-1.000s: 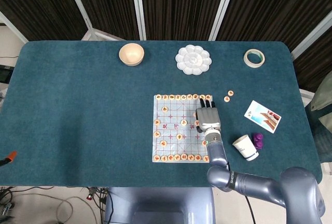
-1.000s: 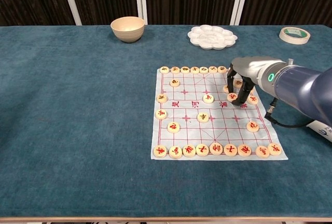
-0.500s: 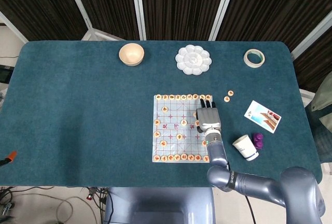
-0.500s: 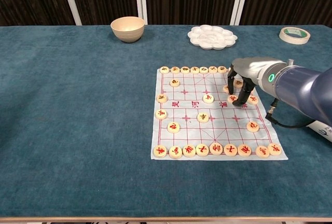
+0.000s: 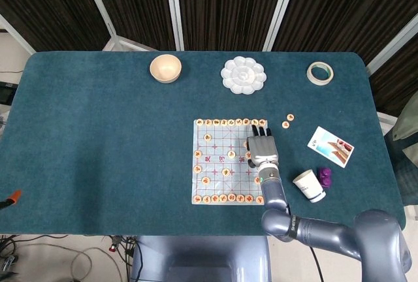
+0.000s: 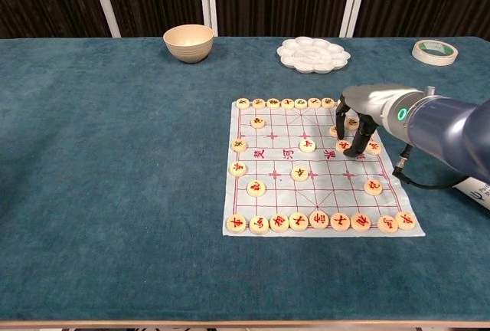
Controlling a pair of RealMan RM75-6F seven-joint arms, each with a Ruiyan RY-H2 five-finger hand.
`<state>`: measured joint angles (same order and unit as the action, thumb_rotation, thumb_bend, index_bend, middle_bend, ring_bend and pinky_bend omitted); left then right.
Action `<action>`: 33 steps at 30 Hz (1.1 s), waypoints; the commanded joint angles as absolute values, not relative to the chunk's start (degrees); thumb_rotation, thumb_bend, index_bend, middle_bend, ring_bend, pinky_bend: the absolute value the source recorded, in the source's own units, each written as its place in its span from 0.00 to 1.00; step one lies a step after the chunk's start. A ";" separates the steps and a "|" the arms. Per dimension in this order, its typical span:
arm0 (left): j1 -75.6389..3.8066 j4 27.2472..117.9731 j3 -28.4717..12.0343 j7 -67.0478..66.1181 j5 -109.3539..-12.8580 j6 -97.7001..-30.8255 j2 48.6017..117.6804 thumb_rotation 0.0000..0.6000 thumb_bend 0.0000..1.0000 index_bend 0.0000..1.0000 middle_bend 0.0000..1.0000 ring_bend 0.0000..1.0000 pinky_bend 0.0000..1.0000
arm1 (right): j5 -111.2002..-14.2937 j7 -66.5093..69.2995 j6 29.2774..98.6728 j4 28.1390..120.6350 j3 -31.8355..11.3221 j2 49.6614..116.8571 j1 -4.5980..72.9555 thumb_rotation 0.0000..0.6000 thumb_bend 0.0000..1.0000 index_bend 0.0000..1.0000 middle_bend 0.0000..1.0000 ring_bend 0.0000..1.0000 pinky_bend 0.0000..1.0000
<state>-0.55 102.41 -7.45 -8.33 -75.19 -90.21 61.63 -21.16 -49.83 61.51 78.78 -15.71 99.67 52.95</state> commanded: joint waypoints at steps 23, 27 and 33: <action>-0.18 103.07 -7.01 -7.53 -76.28 -90.68 61.23 1.00 0.00 0.06 0.00 0.00 0.00 | -44.76 -31.55 73.05 120.07 -13.15 65.70 35.16 1.00 0.38 0.24 0.00 0.00 0.09; -0.07 103.38 -6.83 -7.57 -76.68 -90.87 61.14 1.00 0.00 0.06 0.00 0.00 0.00 | -61.91 -19.48 76.91 122.73 -6.78 56.87 24.69 1.00 0.38 0.21 0.00 0.00 0.09; 0.00 103.88 -6.41 -8.37 -76.96 -90.79 61.19 1.00 0.00 0.06 0.00 0.00 0.00 | -82.88 -4.69 91.07 113.99 2.30 56.80 10.21 1.00 0.38 0.21 0.00 0.00 0.09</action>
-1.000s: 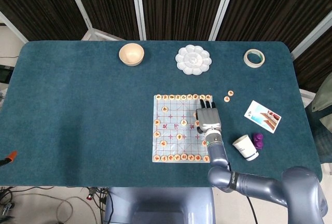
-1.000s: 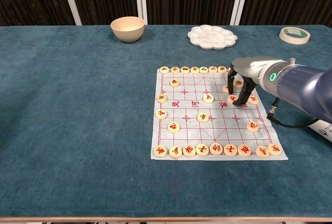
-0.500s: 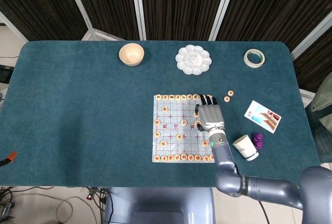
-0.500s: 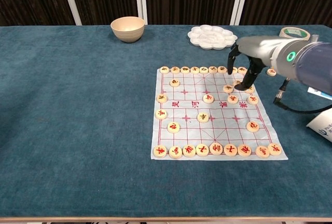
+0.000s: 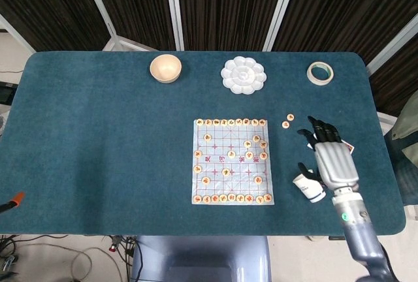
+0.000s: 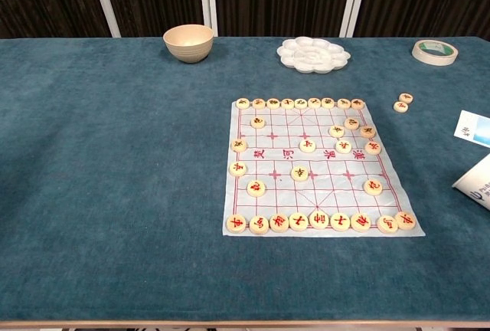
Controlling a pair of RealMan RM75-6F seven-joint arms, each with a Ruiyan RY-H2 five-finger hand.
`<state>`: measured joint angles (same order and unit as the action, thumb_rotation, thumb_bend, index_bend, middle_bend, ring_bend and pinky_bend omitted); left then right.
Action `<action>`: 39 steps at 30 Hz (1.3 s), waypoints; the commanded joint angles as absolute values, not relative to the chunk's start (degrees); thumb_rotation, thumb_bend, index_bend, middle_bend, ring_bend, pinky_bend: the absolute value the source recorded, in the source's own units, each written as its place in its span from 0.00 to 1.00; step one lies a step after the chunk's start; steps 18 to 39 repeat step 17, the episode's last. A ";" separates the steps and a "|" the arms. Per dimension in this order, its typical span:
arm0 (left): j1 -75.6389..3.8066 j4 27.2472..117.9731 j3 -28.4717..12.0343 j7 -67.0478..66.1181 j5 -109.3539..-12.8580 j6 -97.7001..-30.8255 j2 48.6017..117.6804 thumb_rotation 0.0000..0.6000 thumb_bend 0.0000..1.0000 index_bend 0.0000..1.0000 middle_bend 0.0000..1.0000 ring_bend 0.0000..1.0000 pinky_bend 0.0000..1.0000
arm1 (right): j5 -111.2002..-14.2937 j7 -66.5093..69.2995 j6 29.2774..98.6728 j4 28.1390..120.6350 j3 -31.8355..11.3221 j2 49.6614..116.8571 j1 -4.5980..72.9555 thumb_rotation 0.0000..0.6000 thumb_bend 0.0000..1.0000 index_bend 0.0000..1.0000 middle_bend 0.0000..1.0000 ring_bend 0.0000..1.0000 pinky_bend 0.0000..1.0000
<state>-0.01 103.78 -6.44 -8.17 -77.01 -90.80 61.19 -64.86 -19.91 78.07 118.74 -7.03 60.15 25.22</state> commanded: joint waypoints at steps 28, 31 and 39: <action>-0.27 103.25 -6.60 -8.61 -76.55 -90.38 61.51 1.00 0.00 0.06 0.00 0.00 0.00 | -93.07 -7.76 100.29 96.36 3.52 69.10 0.82 1.00 0.38 0.17 0.00 0.00 0.09; -0.27 103.25 -6.60 -8.61 -76.55 -90.38 61.51 1.00 0.00 0.06 0.00 0.00 0.00 | -93.07 -7.76 100.29 96.36 3.52 69.10 0.82 1.00 0.38 0.17 0.00 0.00 0.09; -0.27 103.25 -6.60 -8.61 -76.55 -90.38 61.51 1.00 0.00 0.06 0.00 0.00 0.00 | -93.07 -7.76 100.29 96.36 3.52 69.10 0.82 1.00 0.38 0.17 0.00 0.00 0.09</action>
